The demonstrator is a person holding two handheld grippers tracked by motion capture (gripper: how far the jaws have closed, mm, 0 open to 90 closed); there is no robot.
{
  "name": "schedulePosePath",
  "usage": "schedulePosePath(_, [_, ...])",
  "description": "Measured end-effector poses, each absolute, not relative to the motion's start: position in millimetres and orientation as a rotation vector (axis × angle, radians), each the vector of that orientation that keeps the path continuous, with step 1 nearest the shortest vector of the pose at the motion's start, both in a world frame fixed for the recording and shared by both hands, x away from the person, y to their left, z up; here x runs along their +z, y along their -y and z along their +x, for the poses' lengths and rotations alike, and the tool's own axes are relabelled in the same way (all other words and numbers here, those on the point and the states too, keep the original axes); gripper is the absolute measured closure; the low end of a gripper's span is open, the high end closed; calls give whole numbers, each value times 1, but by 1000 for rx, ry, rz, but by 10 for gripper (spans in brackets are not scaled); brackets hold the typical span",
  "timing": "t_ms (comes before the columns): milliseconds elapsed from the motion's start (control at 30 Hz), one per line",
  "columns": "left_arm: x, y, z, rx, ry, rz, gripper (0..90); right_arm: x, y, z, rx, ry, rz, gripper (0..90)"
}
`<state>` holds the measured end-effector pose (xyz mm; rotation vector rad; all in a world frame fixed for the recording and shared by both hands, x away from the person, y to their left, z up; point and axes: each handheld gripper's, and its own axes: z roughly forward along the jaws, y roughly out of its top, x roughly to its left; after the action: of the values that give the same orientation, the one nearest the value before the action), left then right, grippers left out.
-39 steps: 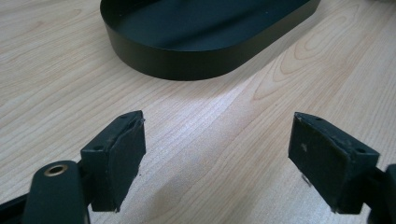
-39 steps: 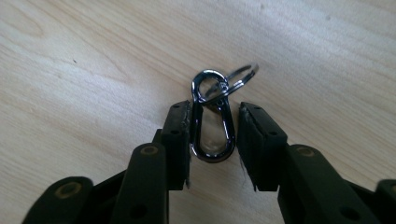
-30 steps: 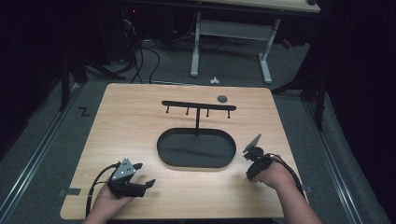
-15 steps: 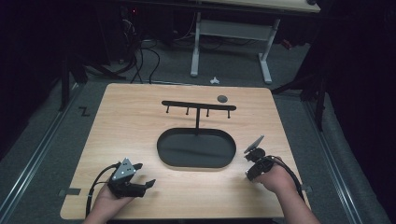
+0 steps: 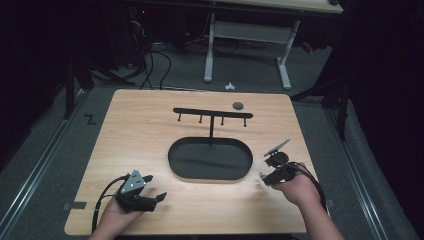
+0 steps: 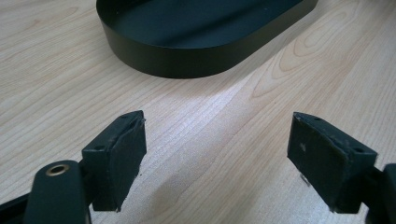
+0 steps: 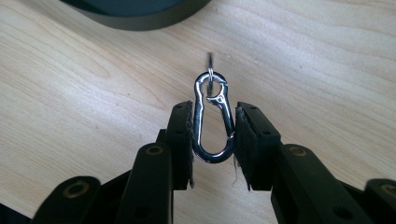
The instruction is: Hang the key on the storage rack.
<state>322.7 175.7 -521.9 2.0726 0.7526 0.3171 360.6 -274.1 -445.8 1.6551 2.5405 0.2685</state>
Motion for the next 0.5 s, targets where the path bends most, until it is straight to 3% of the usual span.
schedulePosePath(500, [-522,-176,323,316,-751,2071,201,-421,270,363,290,-2507,1611,682])
